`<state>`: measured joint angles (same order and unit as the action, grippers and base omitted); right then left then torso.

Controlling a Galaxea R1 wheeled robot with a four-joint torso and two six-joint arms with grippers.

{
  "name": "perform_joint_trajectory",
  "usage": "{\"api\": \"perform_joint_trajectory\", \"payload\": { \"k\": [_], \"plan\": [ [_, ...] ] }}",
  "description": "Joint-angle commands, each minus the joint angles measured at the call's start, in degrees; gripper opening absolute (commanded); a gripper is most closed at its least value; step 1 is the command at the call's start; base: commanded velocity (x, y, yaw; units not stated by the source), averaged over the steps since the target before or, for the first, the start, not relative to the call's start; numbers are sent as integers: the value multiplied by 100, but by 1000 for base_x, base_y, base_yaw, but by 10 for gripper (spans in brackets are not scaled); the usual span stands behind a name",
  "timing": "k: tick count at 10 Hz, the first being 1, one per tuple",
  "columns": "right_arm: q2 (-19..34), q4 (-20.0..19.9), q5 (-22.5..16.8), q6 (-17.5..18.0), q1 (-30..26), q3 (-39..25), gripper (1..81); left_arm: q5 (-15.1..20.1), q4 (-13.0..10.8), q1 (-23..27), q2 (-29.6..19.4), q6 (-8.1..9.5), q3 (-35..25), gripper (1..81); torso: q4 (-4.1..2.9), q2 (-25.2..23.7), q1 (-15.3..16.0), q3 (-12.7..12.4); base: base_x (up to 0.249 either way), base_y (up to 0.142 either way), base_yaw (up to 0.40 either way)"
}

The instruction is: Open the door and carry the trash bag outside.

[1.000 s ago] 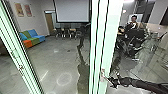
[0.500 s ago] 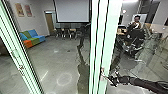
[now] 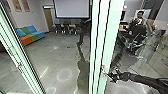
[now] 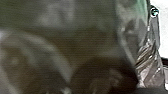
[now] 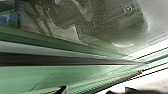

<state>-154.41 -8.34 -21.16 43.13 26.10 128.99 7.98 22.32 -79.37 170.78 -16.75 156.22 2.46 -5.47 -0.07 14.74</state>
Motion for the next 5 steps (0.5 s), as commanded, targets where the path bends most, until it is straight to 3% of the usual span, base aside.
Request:
{"api": "perform_joint_trajectory", "payload": {
  "k": [1,5],
  "plan": [
    [-93,421,411,398,-434,214,811,485,62,268,-43,-39,14,10,0,0,7,-13,0,0,0],
    [56,421,411,398,-504,178,811,511,53,268,-52,-39,14,10,0,2,10,111,0,0,0]
  ]
}}
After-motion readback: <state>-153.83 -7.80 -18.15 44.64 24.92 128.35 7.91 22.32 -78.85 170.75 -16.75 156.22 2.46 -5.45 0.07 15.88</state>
